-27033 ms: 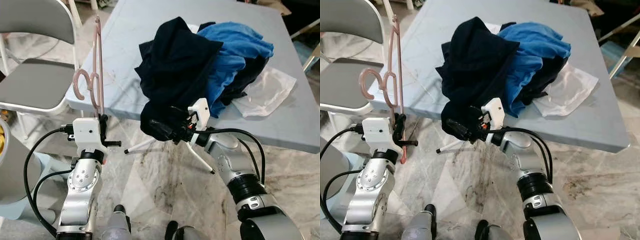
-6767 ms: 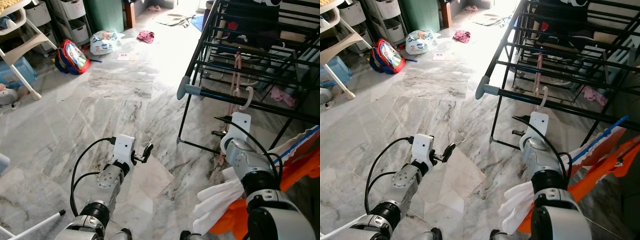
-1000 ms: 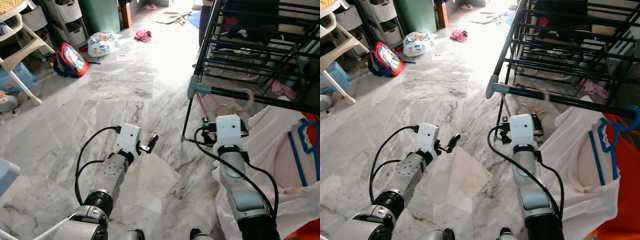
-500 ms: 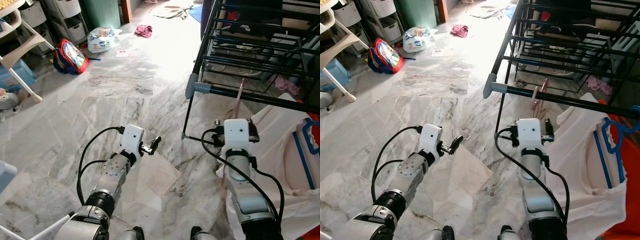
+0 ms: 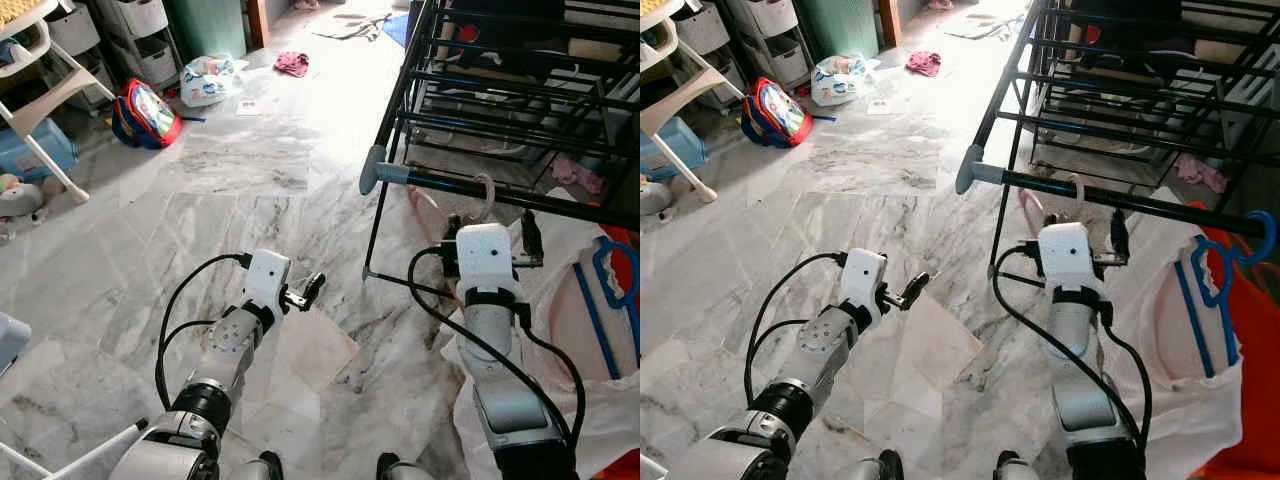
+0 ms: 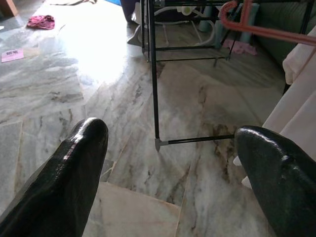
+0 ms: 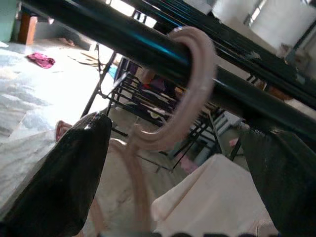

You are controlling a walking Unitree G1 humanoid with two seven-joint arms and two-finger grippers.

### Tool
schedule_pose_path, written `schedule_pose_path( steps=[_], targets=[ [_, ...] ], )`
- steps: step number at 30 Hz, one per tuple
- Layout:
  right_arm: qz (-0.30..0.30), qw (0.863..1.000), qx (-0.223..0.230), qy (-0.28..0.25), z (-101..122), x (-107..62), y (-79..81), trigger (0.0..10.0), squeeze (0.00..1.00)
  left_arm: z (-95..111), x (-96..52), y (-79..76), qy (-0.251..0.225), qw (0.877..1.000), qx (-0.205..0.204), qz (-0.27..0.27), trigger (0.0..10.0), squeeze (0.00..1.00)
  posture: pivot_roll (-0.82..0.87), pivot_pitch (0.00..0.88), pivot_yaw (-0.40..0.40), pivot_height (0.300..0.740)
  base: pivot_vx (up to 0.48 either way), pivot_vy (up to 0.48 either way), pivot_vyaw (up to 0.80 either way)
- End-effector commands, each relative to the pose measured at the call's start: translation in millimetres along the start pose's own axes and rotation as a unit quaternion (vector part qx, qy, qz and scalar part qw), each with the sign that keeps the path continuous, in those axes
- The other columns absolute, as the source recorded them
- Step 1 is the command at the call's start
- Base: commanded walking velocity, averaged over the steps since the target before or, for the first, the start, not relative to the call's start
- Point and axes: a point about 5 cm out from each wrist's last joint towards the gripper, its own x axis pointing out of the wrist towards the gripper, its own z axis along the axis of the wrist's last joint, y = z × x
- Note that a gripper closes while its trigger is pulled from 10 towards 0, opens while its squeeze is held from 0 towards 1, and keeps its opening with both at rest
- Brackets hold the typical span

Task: Hang hanger

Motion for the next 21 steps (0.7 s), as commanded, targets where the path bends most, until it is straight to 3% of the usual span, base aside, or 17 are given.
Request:
schedule_pose_path(
  steps=[1, 9, 12, 15, 21],
  targets=[
    [0.008, 0.999, 0.0, -0.042, 15.5, -1.8, 3.2, 10.0, 0.92, -4.2, -2.5, -1.2, 0.007, 1.0, 0.005, -0.008, 10.0, 0.0, -0.06, 0.164, 0.081, 0.74, 0.0, 0.0, 0.0],
    [0.016, 0.997, -0.018, -0.076, 24.1, -3.4, 4.8, 10.0, 0.92, -3.7, -1.9, -3.0, 0.004, 1.0, 0.002, -0.008, 10.0, 0.0, -0.05, 0.159, 0.075, 0.74, 0.0, 0.0, 0.0],
    [0.026, 0.998, -0.002, -0.054, 18.9, -3.9, 5.5, 10.0, 0.91, -4.8, -2.3, -3.5, 0.005, 1.0, 0.001, -0.008, 10.0, 0.0, -0.05, 0.16, 0.073, 0.74, 0.0, 0.0, 0.0],
    [0.028, 0.999, 0.036, 0.005, 0.9, -8.1, 3.2, 10.0, 0.91, -10.4, -4.4, -4.8, 0.017, 1.0, 0.003, -0.009, 10.0, 0.0, -0.06, 0.162, 0.071, 0.74, 0.0, 0.0, 0.0],
    [0.019, 0.998, 0.042, 0.03, -9.2, -18.0, -6.9, 10.0, 0.91, -15.2, -6.9, -6.2, 0.024, 1.0, 0.003, -0.009, 10.0, 0.0, -0.08, 0.17, 0.073, 0.74, 0.0, 0.0, 0.0]
  ],
)
